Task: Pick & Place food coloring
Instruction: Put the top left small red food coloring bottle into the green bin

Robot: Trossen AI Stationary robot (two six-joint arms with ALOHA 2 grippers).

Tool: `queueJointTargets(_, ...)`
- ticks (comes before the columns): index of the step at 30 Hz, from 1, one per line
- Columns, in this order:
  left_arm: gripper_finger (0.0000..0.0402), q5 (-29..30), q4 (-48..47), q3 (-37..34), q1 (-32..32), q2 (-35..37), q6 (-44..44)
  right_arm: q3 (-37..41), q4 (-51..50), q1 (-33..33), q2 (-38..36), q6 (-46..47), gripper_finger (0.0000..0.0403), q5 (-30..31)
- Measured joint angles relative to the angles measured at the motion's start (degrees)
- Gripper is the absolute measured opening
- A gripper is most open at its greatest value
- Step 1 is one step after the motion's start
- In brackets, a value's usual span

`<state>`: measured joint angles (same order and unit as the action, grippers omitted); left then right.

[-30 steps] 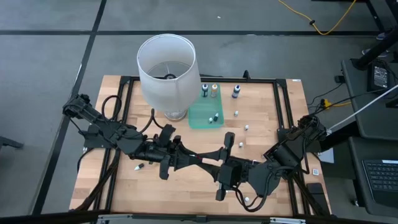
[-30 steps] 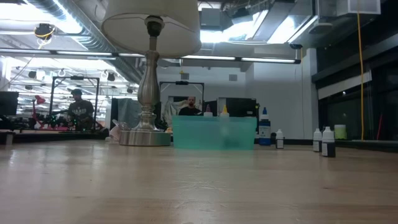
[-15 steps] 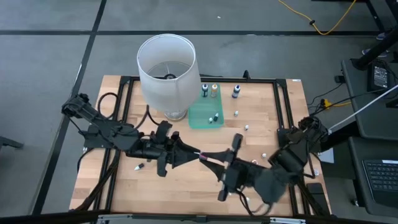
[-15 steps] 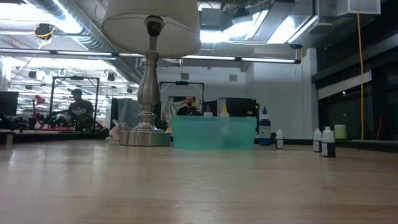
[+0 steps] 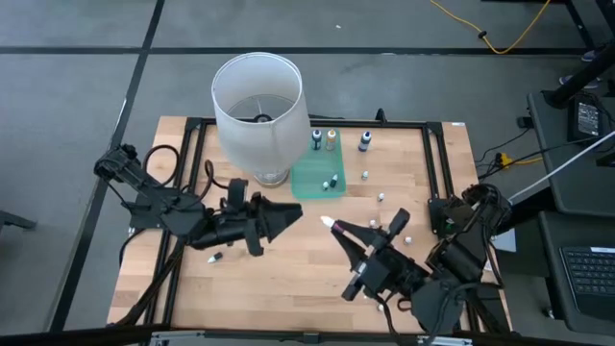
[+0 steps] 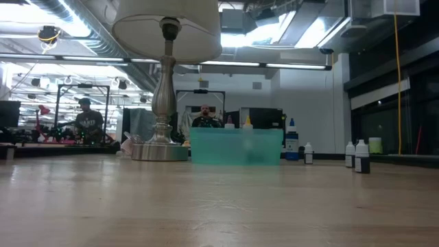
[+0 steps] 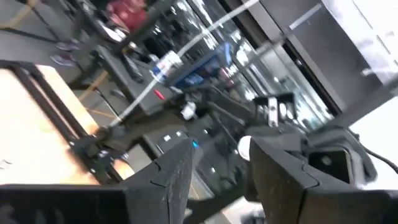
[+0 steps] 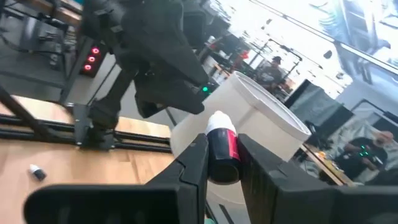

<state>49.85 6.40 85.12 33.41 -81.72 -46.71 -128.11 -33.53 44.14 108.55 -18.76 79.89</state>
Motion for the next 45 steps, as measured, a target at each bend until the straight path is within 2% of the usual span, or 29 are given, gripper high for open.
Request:
queueJointTargets(4, 0.0154, 4.24, 4.37, 0.00, -0.02, -0.66, 1.06, 0.02, 2.67, -1.70, 0.00, -0.89, 0.0072, 0.05)
queueJointTargets(14, 0.0154, 9.99, 21.47, 0.02, -0.20, -3.77, 7.65, 0.00, 6.21, -5.15, -0.02, -4.37, 0.0072, 0.18)
queueJointTargets(23, 0.0155, 11.07, 27.86, 0.02, -1.87, -7.42, 5.04, 0.00, 9.27, -7.57, -0.02, -7.50, 0.0074, -1.28)
queueJointTargets(32, 0.0155, 6.30, 35.91, 0.00, -5.02, -10.00, 3.95, 0.00, 9.32, -8.41, -0.02, -7.56, 0.0075, -2.99)
queueJointTargets(38, 0.0148, 2.34, 36.29, 0.00, -5.97, -10.16, 2.38, 0.00, 9.35, -8.44, -0.03, -9.44, 0.0072, -3.01)
queueJointTargets(45, 0.0119, 1.97, 36.22, 0.00, -5.99, -10.16, 2.31, 0.00, 9.71, -8.64, -0.09, -9.86, 0.0074, -3.18)
